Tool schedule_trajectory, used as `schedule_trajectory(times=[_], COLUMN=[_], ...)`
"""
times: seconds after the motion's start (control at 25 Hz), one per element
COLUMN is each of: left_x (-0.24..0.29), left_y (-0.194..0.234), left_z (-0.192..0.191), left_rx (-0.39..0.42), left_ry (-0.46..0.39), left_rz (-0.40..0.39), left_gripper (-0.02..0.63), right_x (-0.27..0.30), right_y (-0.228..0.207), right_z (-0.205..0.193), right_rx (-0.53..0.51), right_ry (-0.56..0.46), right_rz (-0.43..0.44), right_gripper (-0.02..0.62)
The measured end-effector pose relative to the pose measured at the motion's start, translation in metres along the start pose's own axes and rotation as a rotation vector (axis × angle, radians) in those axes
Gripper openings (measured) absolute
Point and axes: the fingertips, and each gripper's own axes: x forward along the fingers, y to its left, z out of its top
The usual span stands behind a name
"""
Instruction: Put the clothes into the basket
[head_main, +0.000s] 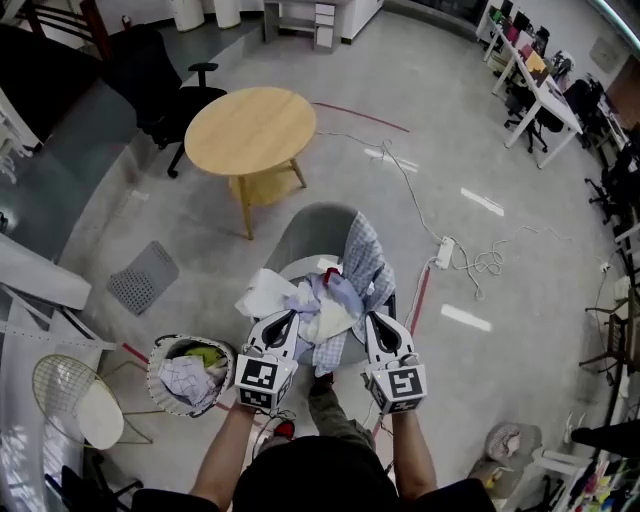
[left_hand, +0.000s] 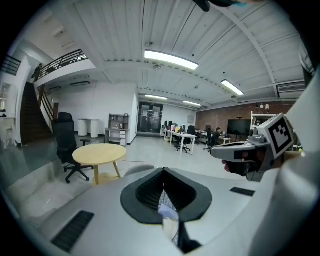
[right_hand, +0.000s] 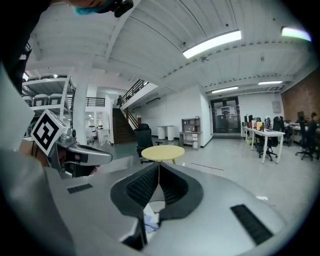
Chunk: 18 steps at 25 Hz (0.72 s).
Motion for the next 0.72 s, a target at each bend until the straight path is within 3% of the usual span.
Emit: schedule_trajectory(times=[0.28, 0.72], left_x=[0.050, 0.101], left_y=[0.006, 0.029], left_z=[-0.040, -0.125], left_rx=[-0.012, -0.061], left_ry=[0.094, 0.238], left_rz=[0.023, 0.065], left_gripper=[0.006, 0.006], right_x=[0.046, 0.117], right_y=[-0.037, -0.062], right_z=[-0.048, -0.164], right_rx=[0.008, 0.028], right_ry=[0.090, 0.234], right_rz=[0.048, 0.146], right_gripper=[0.028, 0.028])
